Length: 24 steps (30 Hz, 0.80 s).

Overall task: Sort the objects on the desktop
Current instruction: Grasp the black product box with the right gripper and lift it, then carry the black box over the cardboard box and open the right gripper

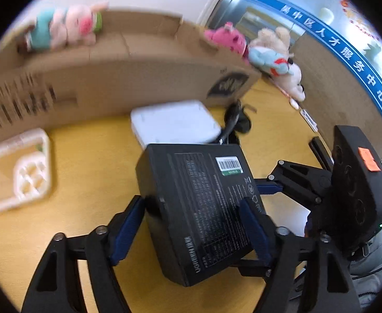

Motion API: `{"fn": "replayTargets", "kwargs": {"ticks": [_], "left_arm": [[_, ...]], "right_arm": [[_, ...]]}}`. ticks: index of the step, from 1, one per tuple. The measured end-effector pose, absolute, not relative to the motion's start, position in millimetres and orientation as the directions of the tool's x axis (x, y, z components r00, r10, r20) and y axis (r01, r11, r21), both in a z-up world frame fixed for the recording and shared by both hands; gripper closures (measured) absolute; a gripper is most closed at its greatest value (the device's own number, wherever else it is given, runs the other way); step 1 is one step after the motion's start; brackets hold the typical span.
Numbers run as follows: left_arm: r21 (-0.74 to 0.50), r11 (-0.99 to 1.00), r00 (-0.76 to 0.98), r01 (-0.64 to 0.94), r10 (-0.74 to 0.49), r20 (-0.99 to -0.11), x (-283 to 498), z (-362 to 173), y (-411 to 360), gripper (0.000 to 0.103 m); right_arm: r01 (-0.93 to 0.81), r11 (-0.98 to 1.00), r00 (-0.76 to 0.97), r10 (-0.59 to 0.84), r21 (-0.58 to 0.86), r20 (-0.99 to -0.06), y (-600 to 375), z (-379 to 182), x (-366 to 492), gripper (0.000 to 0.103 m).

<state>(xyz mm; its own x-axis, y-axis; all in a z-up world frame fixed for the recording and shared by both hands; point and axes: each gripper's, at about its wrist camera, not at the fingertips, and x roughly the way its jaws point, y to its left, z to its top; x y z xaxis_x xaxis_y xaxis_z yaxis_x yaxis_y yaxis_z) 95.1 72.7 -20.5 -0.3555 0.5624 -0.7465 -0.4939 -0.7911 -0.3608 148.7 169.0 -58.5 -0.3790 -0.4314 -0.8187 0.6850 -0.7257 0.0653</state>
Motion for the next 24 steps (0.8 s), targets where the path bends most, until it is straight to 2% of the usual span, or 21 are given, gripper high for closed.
{"fn": "replayTargets", "kwargs": {"ticks": [6, 24], "left_arm": [[-0.311, -0.803, -0.45, -0.509, 0.556, -0.699, 85.3, 14.1, 69.8, 0.031], [-0.199, -0.799, -0.665, -0.567, 0.587, -0.462, 30.5, 129.5, 49.9, 0.032]], "right_arm": [[0.686, -0.727, -0.44, -0.451, 0.033, -0.776, 165.0, -29.4, 134.0, 0.024], [0.649, -0.722, -0.683, -0.413, -0.24, -0.603, 136.3, 93.5, 78.6, 0.024]]}}
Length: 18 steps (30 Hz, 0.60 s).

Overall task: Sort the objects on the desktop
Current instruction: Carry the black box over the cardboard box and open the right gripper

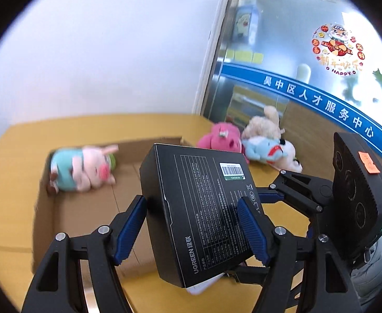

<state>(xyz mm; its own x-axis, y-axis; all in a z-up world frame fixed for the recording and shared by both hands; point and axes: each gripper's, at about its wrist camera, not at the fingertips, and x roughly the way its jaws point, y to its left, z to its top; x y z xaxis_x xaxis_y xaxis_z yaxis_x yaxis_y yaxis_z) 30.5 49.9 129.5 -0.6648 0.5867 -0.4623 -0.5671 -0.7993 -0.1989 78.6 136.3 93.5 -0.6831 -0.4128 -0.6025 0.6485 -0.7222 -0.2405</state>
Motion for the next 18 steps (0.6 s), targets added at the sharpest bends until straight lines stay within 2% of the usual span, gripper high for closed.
{"fn": "replayTargets", "kwargs": {"ticks": [10, 18], "left_arm": [[-0.179, -0.79, -0.692, -0.586, 0.604, -0.396, -24.3, 164.1, 50.3, 0.032], [-0.212, -0.802, -0.691, -0.559, 0.591, -0.416, -88.0, 161.0, 56.2, 0.032]], "right_arm": [[0.617, -0.736, -0.733, -0.41, -0.278, -0.544, 139.5, 135.8, 28.8, 0.024], [0.637, -0.719, -0.711, -0.408, -0.278, -0.573, 143.5, 141.7, -43.5, 0.024]]}}
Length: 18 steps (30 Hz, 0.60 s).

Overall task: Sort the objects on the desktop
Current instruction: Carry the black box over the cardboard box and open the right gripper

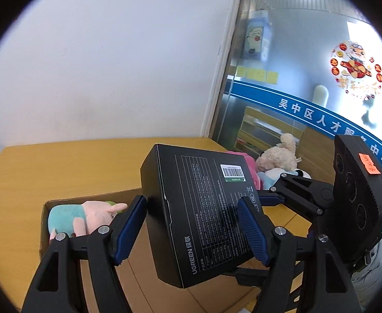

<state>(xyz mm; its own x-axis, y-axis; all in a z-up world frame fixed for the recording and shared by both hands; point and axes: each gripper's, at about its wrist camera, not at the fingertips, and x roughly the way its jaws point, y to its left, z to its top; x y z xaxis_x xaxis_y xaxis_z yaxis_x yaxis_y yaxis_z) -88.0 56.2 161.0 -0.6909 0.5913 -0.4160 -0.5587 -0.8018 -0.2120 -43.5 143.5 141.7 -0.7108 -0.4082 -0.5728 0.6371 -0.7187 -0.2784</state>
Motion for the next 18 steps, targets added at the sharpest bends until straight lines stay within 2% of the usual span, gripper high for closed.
{"fn": "replayTargets", "kwargs": {"ticks": [5, 8, 13, 18], "left_arm": [[-0.243, -0.814, -0.676, -0.528, 0.576, -0.46, -137.8, 141.5, 63.8, 0.032], [-0.238, -0.831, -0.669, -0.503, 0.549, -0.501, -168.0, 126.3, 72.7, 0.032], [-0.32, -0.837, -0.61, -0.444, 0.544, -0.576, -215.5, 94.2, 73.3, 0.031], [-0.342, -0.856, -0.545, -0.388, 0.512, -0.664, -245.2, 60.3, 82.3, 0.031]], "right_arm": [[0.664, -0.703, -0.671, -0.408, -0.256, -0.619, 148.3, 128.6, -97.5, 0.024], [0.68, -0.704, -0.627, -0.416, -0.203, -0.659, 153.7, 111.2, -136.6, 0.024], [0.692, -0.709, -0.564, -0.412, -0.138, -0.715, 155.8, 79.6, -185.1, 0.024], [0.709, -0.705, -0.46, -0.423, -0.036, -0.781, 163.9, 40.3, -227.5, 0.024]]}}
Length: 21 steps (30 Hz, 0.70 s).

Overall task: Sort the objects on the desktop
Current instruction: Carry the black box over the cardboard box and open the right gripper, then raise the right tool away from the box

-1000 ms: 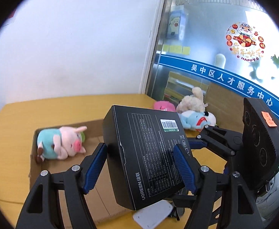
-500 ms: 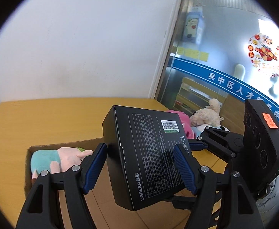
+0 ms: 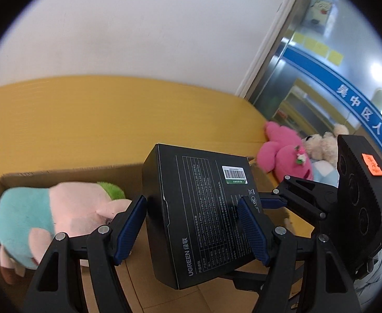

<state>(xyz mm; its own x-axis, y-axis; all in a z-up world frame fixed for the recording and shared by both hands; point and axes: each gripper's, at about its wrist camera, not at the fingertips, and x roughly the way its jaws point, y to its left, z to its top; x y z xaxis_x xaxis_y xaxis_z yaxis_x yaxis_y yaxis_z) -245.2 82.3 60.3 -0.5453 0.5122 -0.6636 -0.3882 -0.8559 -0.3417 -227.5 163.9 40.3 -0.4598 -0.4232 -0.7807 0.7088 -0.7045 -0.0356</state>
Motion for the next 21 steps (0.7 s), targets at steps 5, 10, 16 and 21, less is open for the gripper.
{"fn": "replayTargets", "kwargs": {"ticks": [5, 10, 16, 21], "left_arm": [[-0.344, -0.89, -0.47, -0.3, 0.452, -0.758, -267.6, 32.7, 90.1, 0.032], [-0.272, -0.923, -0.422, -0.273, 0.369, -0.828, -275.9, 15.3, 96.6, 0.033], [-0.233, -0.929, -0.415, -0.288, 0.34, -0.844, -264.9, 21.9, 95.4, 0.033], [-0.211, -0.937, -0.517, -0.278, 0.331, -0.79, -220.2, 70.0, 62.7, 0.033]], "right_arm": [[0.693, -0.717, -0.35, -0.429, 0.078, -0.833, 171.1, 5.2, -258.6, 0.024], [0.665, -0.74, -0.301, -0.386, 0.098, -0.872, 170.6, -21.6, -282.3, 0.024], [0.619, -0.782, -0.322, -0.336, 0.072, -0.885, 167.7, -33.6, -279.4, 0.023], [0.577, -0.815, -0.384, -0.322, 0.047, -0.866, 189.8, -6.5, -255.2, 0.018]]}}
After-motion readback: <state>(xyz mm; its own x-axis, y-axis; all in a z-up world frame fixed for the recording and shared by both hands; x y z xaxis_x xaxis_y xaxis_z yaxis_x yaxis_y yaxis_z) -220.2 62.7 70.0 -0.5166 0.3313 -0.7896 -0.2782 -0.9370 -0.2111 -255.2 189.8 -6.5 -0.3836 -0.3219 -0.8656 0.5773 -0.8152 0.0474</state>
